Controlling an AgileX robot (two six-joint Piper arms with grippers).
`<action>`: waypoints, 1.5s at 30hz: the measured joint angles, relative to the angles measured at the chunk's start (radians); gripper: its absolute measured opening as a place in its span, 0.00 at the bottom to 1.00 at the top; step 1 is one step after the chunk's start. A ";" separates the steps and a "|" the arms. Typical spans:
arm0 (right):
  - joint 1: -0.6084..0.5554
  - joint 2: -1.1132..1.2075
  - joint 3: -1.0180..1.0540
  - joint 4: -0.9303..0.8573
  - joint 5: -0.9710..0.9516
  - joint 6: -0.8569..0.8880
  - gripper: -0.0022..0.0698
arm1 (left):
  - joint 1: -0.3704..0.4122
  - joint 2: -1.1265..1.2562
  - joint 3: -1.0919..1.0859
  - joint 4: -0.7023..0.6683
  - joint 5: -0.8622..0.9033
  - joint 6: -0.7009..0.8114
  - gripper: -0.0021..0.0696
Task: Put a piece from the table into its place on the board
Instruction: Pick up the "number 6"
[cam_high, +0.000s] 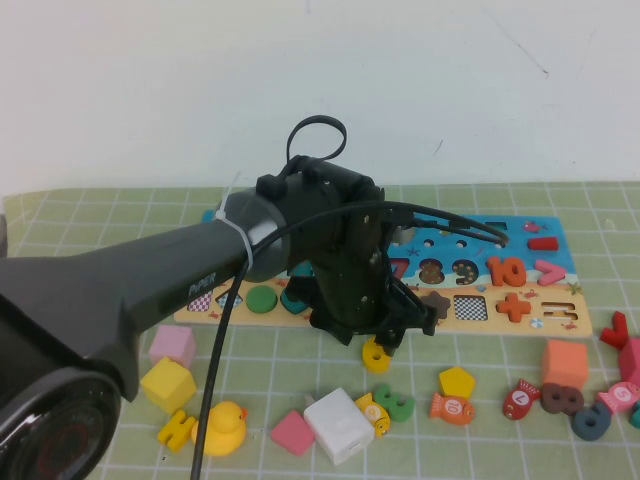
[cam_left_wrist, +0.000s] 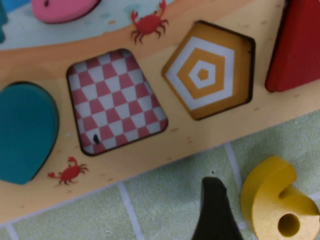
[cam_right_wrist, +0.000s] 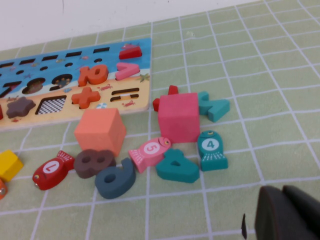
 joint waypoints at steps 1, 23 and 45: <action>0.000 0.000 0.000 0.000 0.000 0.000 0.03 | 0.000 0.000 0.000 -0.002 0.000 0.000 0.58; 0.000 0.000 0.000 0.000 0.000 0.000 0.03 | -0.006 0.000 0.000 -0.003 -0.006 -0.025 0.56; 0.000 0.000 0.000 0.000 0.000 0.000 0.03 | -0.056 0.009 0.000 0.111 -0.004 -0.098 0.39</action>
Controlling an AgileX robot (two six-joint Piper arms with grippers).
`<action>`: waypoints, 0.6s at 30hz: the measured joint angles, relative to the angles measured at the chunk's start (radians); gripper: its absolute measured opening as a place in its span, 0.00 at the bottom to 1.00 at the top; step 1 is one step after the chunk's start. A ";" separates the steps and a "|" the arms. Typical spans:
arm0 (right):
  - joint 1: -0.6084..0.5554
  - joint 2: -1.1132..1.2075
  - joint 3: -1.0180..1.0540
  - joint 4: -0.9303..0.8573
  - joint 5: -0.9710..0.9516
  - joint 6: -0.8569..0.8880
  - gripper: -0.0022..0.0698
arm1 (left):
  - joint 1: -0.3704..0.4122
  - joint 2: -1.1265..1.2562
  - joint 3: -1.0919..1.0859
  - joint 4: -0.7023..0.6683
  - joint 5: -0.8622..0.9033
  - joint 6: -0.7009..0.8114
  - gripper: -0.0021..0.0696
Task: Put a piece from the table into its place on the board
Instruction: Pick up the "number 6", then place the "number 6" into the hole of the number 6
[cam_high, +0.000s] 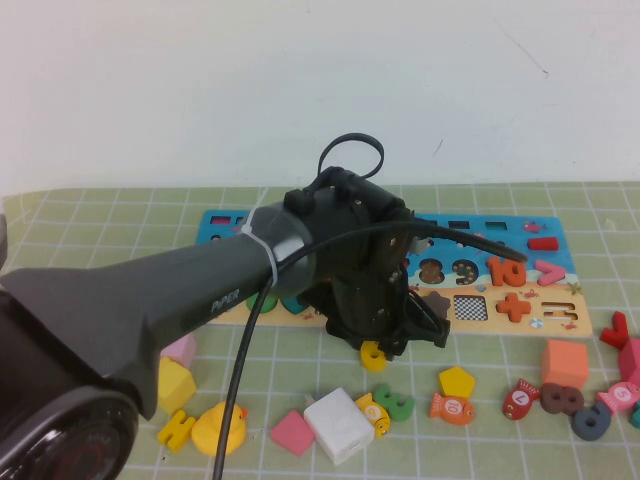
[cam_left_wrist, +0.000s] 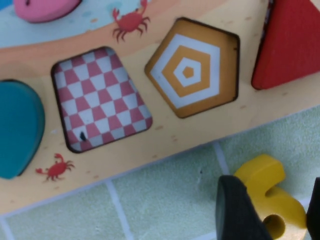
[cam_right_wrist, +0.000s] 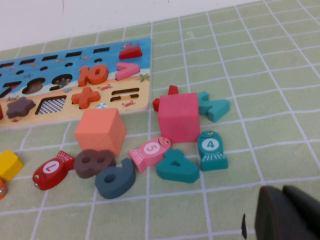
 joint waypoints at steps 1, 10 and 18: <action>0.000 0.000 0.000 0.000 0.000 0.000 0.03 | 0.000 0.000 -0.002 0.005 0.000 0.000 0.39; 0.000 0.000 0.000 0.000 0.000 0.000 0.03 | 0.000 0.000 -0.114 0.081 0.018 0.003 0.39; 0.000 0.000 0.000 0.000 0.000 0.000 0.03 | 0.017 0.007 -0.160 0.206 -0.170 -0.105 0.38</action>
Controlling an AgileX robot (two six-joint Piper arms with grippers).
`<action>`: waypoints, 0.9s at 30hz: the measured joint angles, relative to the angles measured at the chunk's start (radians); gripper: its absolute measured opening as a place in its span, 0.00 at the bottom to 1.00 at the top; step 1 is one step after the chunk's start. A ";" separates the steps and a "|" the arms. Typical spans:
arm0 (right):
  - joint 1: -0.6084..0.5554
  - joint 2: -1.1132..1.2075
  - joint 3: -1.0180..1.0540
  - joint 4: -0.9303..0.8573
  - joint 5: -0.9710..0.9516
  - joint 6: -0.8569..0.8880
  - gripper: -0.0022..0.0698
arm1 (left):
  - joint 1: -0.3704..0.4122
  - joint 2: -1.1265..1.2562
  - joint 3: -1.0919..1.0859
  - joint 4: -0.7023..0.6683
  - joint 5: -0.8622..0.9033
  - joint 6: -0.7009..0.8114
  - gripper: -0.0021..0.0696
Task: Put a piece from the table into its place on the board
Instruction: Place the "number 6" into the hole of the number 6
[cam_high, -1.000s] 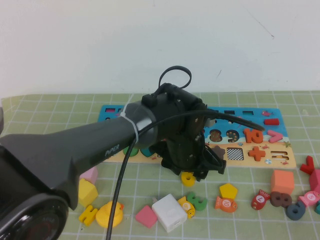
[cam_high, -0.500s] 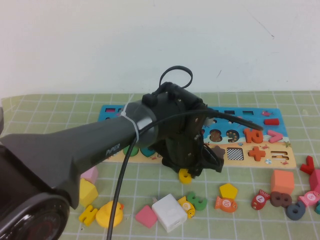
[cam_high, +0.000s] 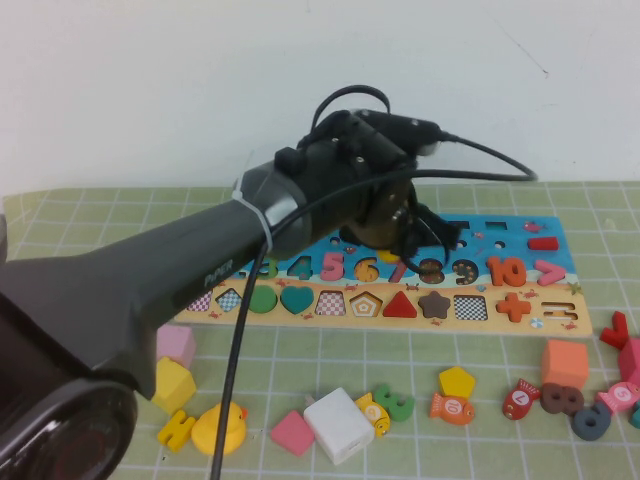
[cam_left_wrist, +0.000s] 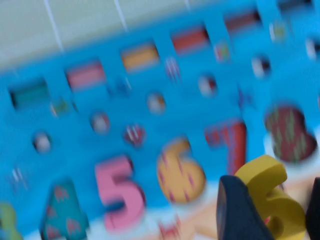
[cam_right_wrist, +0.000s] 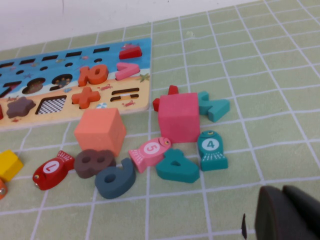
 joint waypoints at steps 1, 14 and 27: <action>0.000 0.000 0.000 0.000 0.000 0.000 0.03 | 0.009 0.005 0.000 0.008 -0.027 -0.011 0.38; 0.000 0.000 0.000 0.000 0.000 0.000 0.03 | 0.063 0.076 -0.001 0.031 -0.081 -0.038 0.38; 0.000 0.000 0.000 0.000 0.000 0.000 0.03 | 0.063 0.115 -0.006 -0.015 -0.075 -0.038 0.26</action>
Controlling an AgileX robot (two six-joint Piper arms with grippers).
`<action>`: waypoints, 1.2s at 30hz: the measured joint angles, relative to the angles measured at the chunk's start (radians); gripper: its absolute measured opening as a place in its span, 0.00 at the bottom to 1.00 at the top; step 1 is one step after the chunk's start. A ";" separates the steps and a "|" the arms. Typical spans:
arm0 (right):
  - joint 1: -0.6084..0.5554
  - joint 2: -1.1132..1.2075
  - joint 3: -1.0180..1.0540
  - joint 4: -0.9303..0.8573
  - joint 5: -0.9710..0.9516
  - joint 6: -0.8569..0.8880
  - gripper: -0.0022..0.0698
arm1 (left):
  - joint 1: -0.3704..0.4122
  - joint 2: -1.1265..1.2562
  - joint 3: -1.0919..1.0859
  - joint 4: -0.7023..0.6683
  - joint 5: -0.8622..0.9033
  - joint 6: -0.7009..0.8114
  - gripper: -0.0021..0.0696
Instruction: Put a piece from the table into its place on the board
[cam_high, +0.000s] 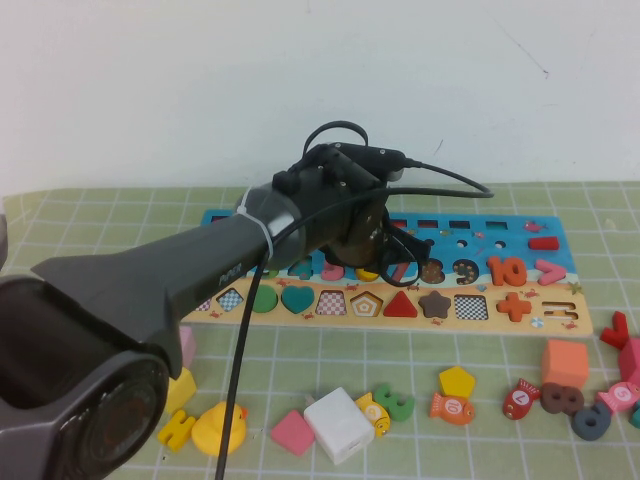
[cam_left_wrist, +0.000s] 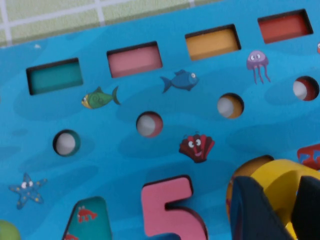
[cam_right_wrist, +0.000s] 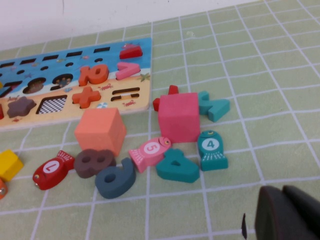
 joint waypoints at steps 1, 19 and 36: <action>0.000 0.000 0.000 0.000 0.000 0.000 0.03 | 0.000 0.000 0.000 -0.003 0.002 0.000 0.25; 0.000 0.000 0.000 0.000 0.000 0.000 0.03 | 0.000 0.000 -0.022 -0.030 0.080 0.004 0.25; 0.000 0.000 0.000 0.000 0.000 0.000 0.03 | 0.000 0.009 -0.239 -0.036 0.206 0.174 0.19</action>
